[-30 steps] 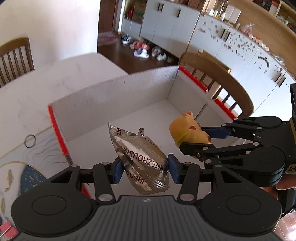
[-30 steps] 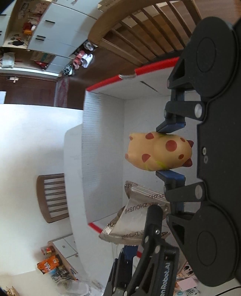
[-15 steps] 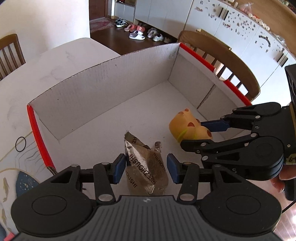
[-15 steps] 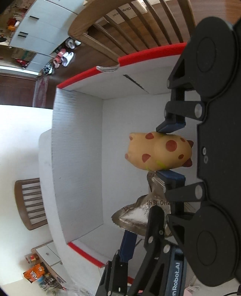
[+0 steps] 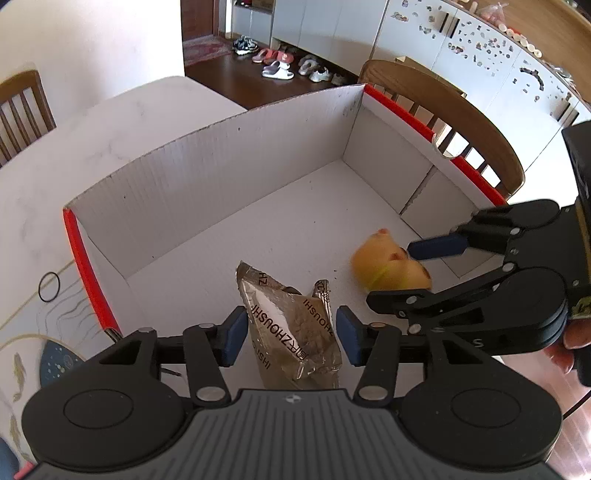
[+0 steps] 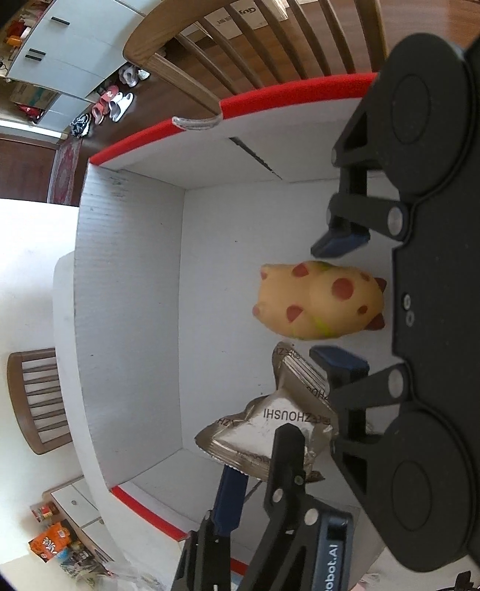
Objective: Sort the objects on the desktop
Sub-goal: 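Lower the foil bag and toy pig into the box and open both tools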
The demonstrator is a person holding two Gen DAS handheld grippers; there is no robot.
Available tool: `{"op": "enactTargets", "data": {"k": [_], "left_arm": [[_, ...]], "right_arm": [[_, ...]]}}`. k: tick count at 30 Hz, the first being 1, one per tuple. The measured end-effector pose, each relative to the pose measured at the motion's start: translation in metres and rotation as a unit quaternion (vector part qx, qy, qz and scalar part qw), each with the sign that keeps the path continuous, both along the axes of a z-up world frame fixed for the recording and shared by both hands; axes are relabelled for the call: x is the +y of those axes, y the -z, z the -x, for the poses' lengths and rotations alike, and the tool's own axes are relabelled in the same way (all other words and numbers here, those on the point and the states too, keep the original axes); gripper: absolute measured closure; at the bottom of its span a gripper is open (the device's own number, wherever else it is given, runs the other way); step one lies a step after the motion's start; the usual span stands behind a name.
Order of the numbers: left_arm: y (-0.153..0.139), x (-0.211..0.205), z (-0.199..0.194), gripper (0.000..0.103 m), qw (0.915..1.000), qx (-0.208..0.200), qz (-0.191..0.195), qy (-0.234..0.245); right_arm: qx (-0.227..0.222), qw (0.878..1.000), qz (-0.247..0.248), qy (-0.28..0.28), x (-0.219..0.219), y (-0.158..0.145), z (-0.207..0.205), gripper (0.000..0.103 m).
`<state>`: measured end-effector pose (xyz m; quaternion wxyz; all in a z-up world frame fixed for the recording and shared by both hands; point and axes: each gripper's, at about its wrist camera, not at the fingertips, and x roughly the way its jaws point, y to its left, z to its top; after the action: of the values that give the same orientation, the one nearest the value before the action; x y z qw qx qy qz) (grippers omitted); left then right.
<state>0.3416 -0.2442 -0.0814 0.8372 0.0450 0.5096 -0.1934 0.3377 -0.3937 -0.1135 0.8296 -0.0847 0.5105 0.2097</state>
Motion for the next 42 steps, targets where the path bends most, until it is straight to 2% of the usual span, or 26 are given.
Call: {"op": "enactTargets", "data": {"k": [2, 11, 21, 30, 35, 42], "left_arm": [[-0.003, 0.000, 0.002, 0.039, 1.0000, -0.008, 0.002, 0.001], [-0.026, 0.014, 0.016, 0.039, 0.9981, -0.034, 0.048, -0.016], [-0.053, 0.023, 0.047, 0.039, 0.9936, -0.073, 0.079, -0.036], [-0.071, 0.034, 0.086, 0.039, 0.9887, -0.097, 0.102, -0.052], [-0.079, 0.053, 0.107, 0.039, 0.9861, -0.105, 0.116, -0.057], [-0.085, 0.084, 0.139, 0.039, 0.9843, -0.128, 0.106, -0.061]], "right_arm": [[-0.009, 1.000, 0.004, -0.005, -0.001, -0.005, 0.002, 0.038], [-0.020, 0.999, -0.019, -0.022, -0.013, -0.027, 0.011, 0.034], [-0.038, 0.997, -0.057, -0.028, -0.034, -0.056, 0.020, 0.033], [-0.078, 0.993, -0.078, -0.048, -0.028, -0.079, 0.047, 0.031], [-0.087, 0.991, -0.090, -0.047, -0.020, -0.088, 0.063, 0.030], [-0.100, 0.989, -0.098, -0.049, 0.004, -0.096, 0.093, 0.028]]}}
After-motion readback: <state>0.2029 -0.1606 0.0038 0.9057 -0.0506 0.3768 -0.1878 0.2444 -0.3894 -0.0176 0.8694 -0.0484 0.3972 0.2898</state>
